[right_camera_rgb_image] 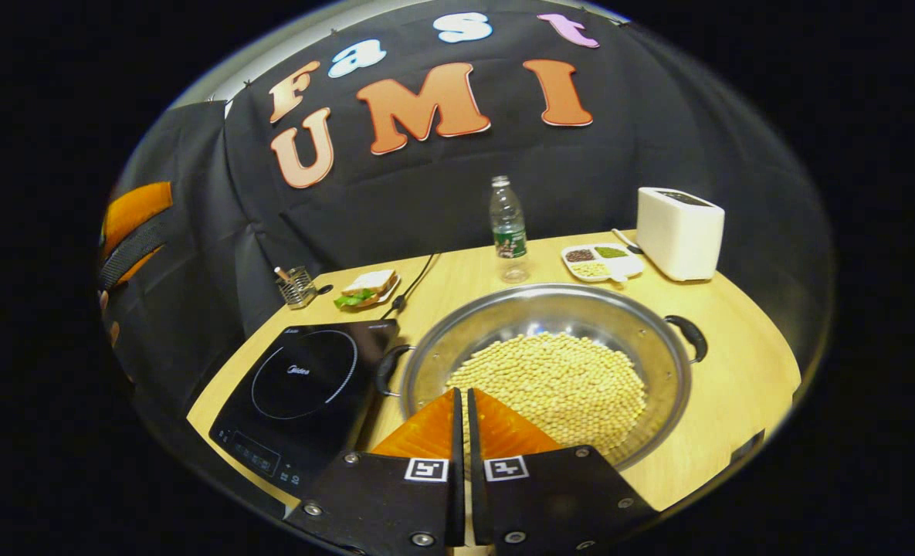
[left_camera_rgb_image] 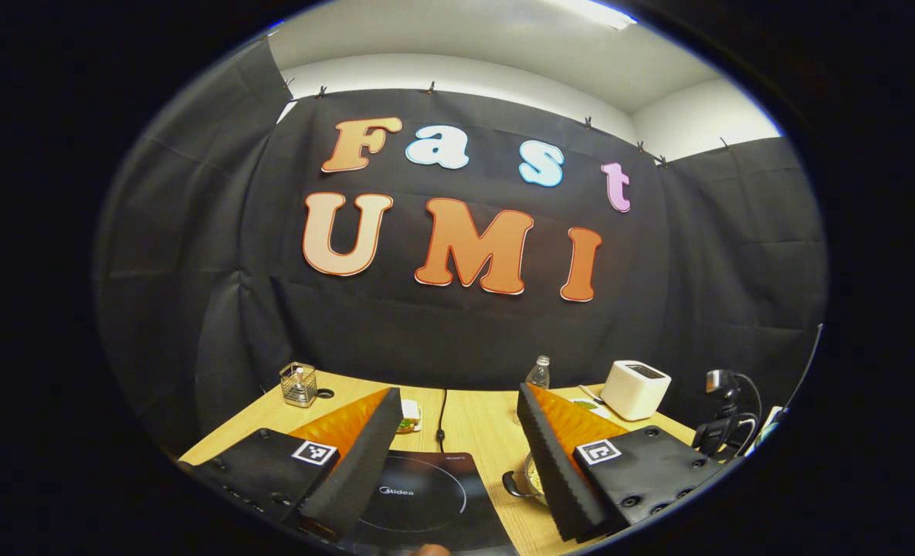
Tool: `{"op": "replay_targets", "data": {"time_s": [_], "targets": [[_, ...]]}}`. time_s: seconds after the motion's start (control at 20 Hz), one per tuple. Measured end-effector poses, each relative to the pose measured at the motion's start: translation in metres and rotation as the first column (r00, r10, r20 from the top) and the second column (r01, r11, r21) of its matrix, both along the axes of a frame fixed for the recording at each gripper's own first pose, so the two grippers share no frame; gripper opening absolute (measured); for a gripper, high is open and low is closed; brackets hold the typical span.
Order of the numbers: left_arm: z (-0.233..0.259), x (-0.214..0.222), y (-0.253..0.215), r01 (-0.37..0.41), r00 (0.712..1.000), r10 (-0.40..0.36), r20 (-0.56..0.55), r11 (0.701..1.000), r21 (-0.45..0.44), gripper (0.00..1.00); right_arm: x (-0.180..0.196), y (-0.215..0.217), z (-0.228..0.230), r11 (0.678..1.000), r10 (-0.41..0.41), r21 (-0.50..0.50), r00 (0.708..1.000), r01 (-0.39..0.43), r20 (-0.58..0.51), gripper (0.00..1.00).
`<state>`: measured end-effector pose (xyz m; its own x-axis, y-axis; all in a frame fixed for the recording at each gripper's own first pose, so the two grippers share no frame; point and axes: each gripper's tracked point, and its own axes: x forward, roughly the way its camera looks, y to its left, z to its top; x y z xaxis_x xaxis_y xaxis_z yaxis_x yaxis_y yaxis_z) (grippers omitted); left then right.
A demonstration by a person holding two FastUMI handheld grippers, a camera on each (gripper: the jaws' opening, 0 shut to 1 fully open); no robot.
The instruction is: First push the handle of the pot to place it horizontally, then grasp the pot with both hands and set it on the induction cooktop.
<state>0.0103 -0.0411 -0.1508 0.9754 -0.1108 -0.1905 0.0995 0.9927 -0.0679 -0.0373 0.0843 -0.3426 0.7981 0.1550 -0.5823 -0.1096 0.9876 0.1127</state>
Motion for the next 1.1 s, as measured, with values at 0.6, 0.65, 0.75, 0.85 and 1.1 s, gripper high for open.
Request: {"op": "replay_targets", "data": {"time_s": [0.6, 0.65, 0.75, 0.85, 1.1], "targets": [[-0.071, 0.025, -0.097, 0.094, 0.991, -0.091, -0.103, 0.995, 0.025, 0.98, 0.035, -0.124, 0.007, 0.983, -0.161, -0.074, 0.984, 0.167, 0.079, 0.81], [-0.081, 0.027, -0.103, 0.103, 0.988, -0.098, -0.123, 0.994, 0.034, 0.98, 0.038, -0.131, 0.005, 0.981, -0.171, -0.084, 0.982, 0.177, 0.078, 0.85], [-0.105, 0.030, -0.117, 0.125, 0.979, -0.115, -0.168, 0.991, 0.047, 0.98, 0.041, -0.145, -0.002, 0.976, -0.189, -0.098, 0.980, 0.195, 0.069, 0.93], [-0.130, 0.036, -0.125, 0.132, 0.971, -0.116, -0.209, 0.989, 0.066, 0.98, 0.045, -0.155, -0.009, 0.973, -0.201, -0.102, 0.978, 0.206, 0.057, 0.94], [-0.190, 0.040, -0.138, 0.157, 0.939, -0.113, -0.325, 0.981, 0.111, 0.98, 0.060, -0.177, -0.028, 0.965, -0.231, -0.121, 0.973, 0.233, 0.031, 0.94]]}}
